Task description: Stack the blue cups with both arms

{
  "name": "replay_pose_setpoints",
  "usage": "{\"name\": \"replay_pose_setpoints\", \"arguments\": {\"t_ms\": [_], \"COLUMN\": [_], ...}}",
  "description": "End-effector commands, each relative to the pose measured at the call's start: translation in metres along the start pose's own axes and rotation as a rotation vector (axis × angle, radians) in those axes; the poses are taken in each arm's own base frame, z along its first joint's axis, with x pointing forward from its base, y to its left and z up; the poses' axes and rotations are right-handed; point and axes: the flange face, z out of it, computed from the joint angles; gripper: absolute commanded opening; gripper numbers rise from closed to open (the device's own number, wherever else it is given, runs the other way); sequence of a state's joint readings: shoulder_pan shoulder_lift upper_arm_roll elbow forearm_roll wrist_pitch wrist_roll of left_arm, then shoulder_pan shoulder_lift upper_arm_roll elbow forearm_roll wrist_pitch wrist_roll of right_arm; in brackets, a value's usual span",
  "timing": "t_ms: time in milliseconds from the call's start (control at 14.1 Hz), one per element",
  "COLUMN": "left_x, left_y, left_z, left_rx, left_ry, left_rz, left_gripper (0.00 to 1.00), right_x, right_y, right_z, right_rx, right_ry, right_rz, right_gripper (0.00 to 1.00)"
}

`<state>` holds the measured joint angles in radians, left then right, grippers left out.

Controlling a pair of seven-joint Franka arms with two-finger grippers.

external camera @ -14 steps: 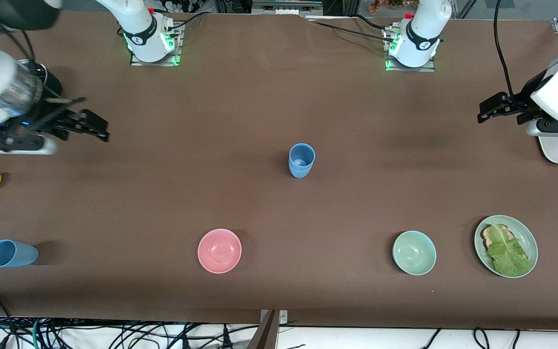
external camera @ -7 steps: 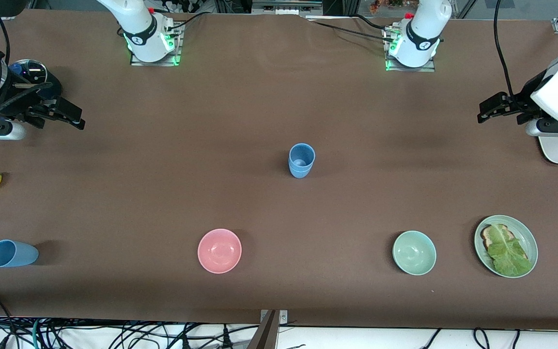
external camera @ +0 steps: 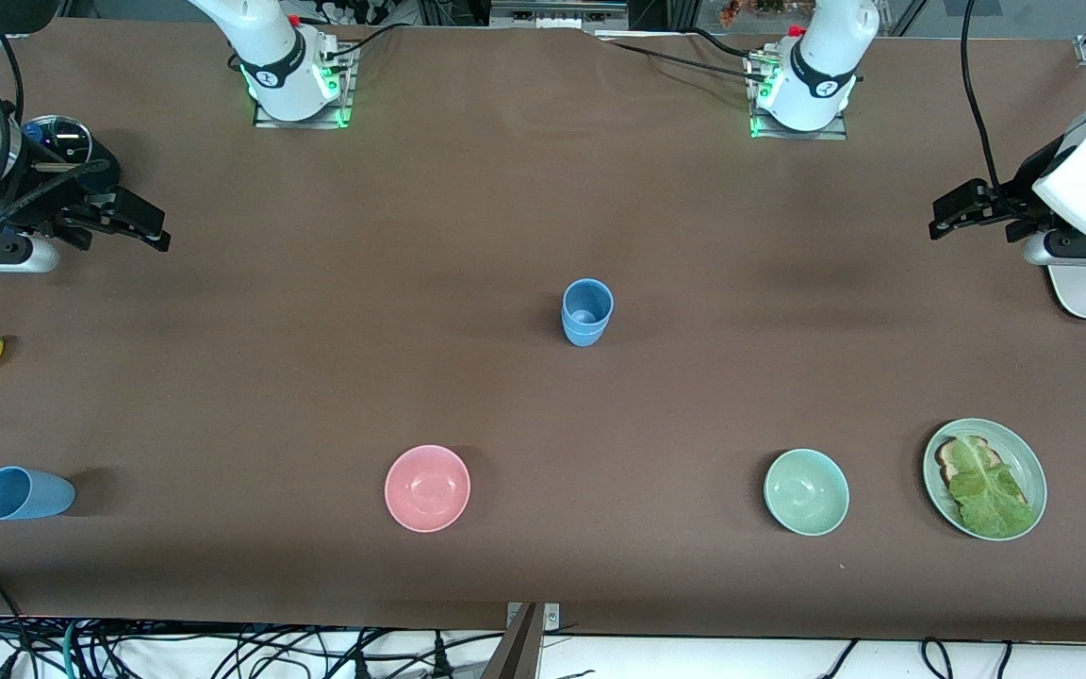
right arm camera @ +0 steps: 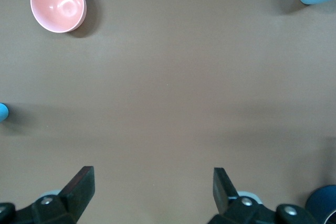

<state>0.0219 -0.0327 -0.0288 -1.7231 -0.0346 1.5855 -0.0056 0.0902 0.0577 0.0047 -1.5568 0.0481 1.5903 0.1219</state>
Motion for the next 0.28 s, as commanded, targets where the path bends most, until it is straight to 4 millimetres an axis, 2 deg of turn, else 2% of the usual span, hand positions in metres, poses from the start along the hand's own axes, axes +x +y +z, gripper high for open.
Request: {"name": "replay_pose_setpoints", "arguments": {"t_ms": [0,212], "left_x": [-0.0029,-0.0029], "left_y": [-0.0020,-0.0020], "left_z": [-0.0021,-0.0021], "left_rx": [-0.007,-0.007], "left_ry": [-0.005,-0.005], "left_rz": [0.019,0.020], "left_gripper": [1.00,1.00], "right_x": [-0.0013,-0.0018], "right_y": [0.0020,0.0021], "right_z": [-0.0064,-0.0093], "right_rx": [0.004,0.003], "right_ry": [-0.001,0.004], "right_rz": [-0.017,-0.019], "right_gripper": [1.00,1.00]}}
